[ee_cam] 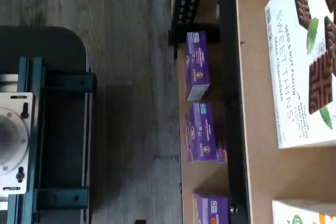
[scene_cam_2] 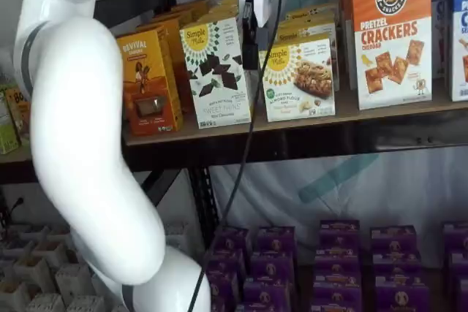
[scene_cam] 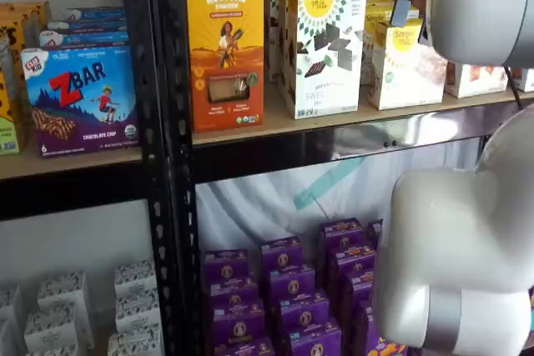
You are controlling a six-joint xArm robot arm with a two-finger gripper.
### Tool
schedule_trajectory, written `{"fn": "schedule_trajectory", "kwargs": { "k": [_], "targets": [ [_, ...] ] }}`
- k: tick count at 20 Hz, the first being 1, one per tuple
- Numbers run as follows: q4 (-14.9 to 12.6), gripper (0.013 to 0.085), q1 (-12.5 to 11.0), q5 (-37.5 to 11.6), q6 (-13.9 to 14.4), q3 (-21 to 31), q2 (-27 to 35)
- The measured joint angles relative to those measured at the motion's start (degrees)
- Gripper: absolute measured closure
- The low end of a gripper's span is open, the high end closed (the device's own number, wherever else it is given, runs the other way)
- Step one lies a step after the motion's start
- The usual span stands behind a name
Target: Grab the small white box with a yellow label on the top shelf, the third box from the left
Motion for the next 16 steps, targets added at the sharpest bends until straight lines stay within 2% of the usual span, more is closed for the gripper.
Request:
{"fn": "schedule_trajectory", "kwargs": {
  "k": [3,5,7,10,14,16],
  "targets": [
    [-2.9,0.013,1.43,1.12,0.57,-1.24,0.28],
    [-2.98,0.013,1.47,1.23,0.7,-1.43,0.01],
    [-1.66,0.013,0.85,0.87,0.59,-1.36,-0.2],
    [2.75,0.013,-1.06,-1.53,0.18,-1.08,-0.42],
    [3.48,0.013,-1.17,-5.42,-0.16,-1.14,0.47],
    [2.69,0.013,-0.66,-7.88,-0.31,-0.71,0.79]
  ]
}}
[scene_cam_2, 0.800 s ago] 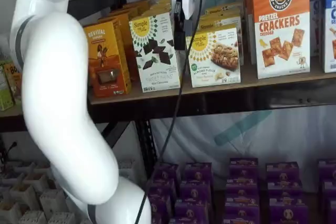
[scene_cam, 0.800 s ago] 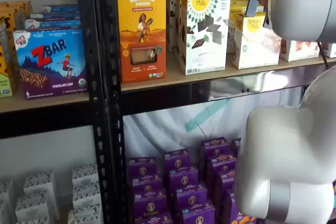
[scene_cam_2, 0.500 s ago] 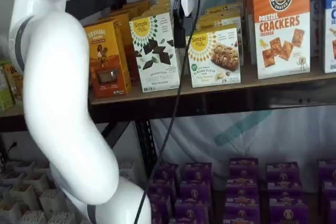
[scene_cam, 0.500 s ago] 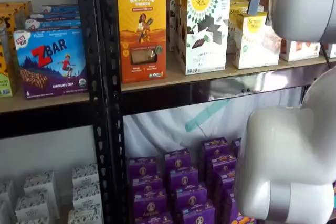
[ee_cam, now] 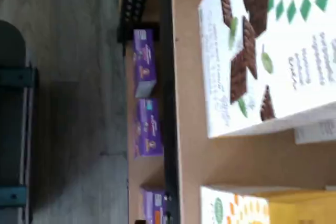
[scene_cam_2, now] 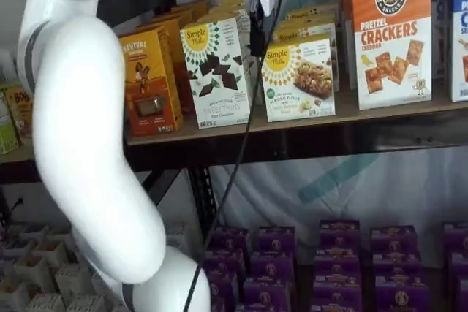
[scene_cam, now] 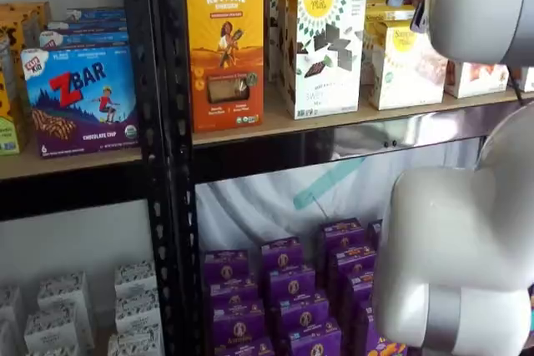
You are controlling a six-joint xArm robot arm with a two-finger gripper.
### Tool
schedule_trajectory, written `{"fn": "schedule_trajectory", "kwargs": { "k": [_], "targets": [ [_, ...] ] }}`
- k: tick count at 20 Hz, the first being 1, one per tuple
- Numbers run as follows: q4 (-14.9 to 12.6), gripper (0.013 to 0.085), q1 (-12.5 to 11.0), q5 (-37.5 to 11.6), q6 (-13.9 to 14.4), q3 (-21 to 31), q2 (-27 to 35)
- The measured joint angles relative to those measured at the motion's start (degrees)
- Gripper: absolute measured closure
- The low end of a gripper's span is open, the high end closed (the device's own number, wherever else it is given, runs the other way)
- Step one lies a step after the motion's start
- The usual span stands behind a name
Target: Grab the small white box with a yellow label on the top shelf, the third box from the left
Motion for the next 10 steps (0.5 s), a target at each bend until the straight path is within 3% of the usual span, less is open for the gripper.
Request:
{"fn": "schedule_trajectory", "kwargs": {
  "k": [10],
  "targets": [
    [-3.75,0.013,2.31,-5.11,0.23,0.12,4.11]
  ]
}}
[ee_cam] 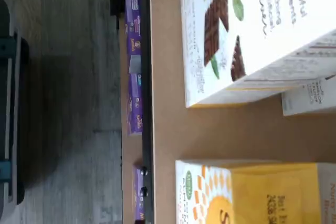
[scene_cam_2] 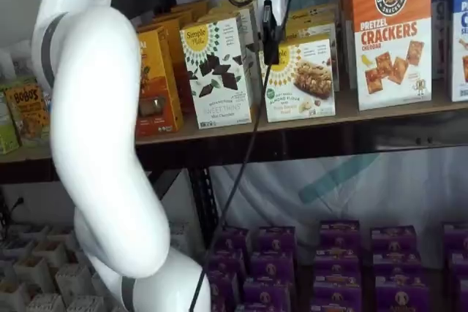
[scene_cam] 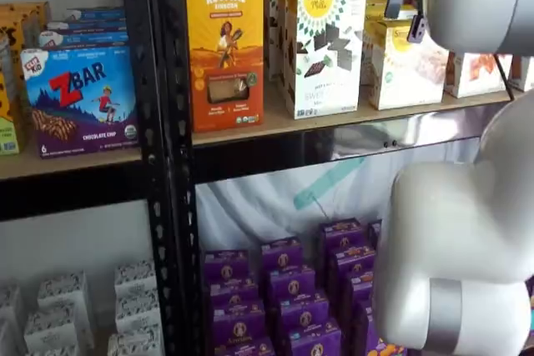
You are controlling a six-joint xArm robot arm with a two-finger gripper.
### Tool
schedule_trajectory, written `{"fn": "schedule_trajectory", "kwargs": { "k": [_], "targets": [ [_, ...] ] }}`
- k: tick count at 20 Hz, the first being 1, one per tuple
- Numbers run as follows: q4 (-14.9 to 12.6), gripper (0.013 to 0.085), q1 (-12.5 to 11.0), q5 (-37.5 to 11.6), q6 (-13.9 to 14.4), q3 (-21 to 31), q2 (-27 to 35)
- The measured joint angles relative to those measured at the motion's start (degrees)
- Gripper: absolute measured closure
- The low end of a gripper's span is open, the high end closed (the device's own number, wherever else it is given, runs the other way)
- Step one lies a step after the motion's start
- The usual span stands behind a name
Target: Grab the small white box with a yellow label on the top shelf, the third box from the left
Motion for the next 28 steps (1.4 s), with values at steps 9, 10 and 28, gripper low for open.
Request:
{"fn": "schedule_trajectory", "kwargs": {
  "k": [9,10,28],
  "targets": [
    [-6.86,0.013,2.93,2.62,1.6,-2.61,4.11],
    [-7.23,0.013,3.12,2.07,1.7,-2.21,4.1],
    [-7.33,0.029,3.34,1.71,1.85,-2.25,5.63]
  ]
}}
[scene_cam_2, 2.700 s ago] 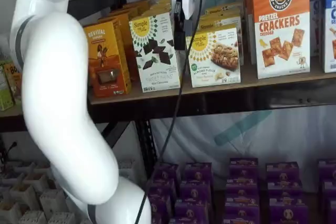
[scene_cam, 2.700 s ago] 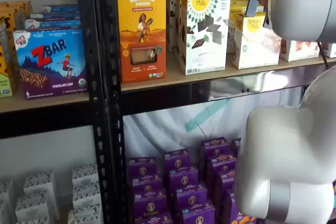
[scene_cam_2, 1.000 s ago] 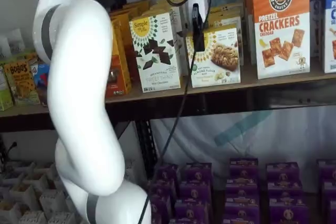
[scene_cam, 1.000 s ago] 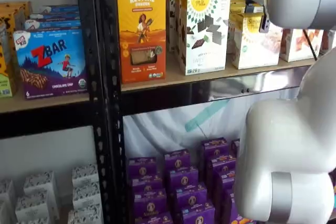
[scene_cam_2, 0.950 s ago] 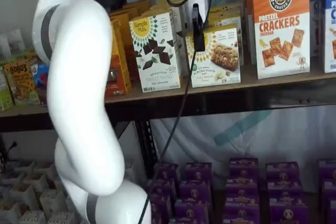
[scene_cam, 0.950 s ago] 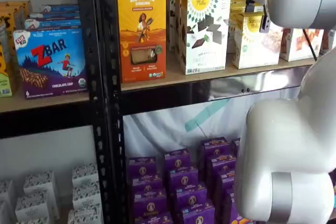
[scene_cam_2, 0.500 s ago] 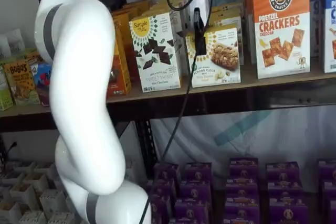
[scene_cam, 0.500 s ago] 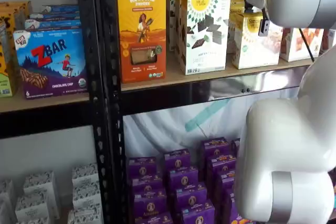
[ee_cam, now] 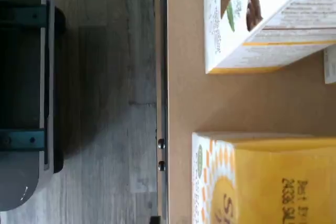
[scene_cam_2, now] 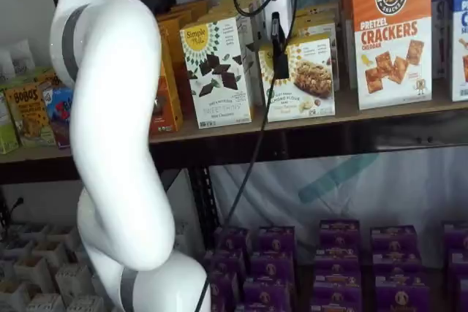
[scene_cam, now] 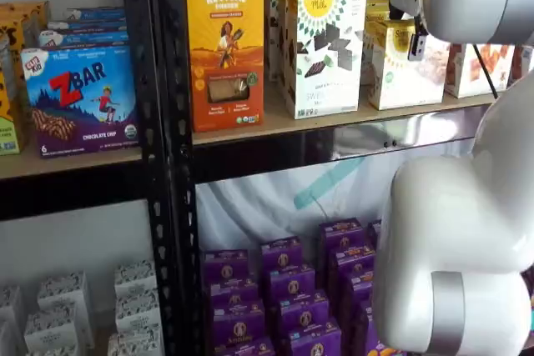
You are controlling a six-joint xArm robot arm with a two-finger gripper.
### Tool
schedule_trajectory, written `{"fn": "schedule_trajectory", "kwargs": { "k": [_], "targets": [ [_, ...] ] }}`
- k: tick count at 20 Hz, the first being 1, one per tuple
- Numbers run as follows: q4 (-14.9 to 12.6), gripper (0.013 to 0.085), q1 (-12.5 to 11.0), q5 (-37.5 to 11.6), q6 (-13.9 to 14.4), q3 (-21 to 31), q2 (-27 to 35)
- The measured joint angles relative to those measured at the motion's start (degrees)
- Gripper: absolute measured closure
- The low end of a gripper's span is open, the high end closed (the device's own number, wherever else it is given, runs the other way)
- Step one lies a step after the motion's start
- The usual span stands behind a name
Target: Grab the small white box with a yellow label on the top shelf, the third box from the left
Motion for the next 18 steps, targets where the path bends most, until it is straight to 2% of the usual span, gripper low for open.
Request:
{"fn": "schedule_trajectory", "kwargs": {
  "k": [3,9,12,13,15,18],
  "targets": [
    [0.27,0.037,-0.11,-0.18,-0.08,0.02,-0.03],
    [0.53,0.037,-0.21,-0.63,-0.16,0.27,-0.25],
    [0.59,0.045,-0.23,-0.53,-0.18,0.26,-0.29],
    [0.64,0.045,-0.25,-0.53,-0.19,0.29,-0.32],
    [0.74,0.053,-0.31,-0.53,-0.23,0.34,-0.39],
    [0.82,0.053,-0.37,-0.6,-0.28,0.43,-0.51]
  ]
}}
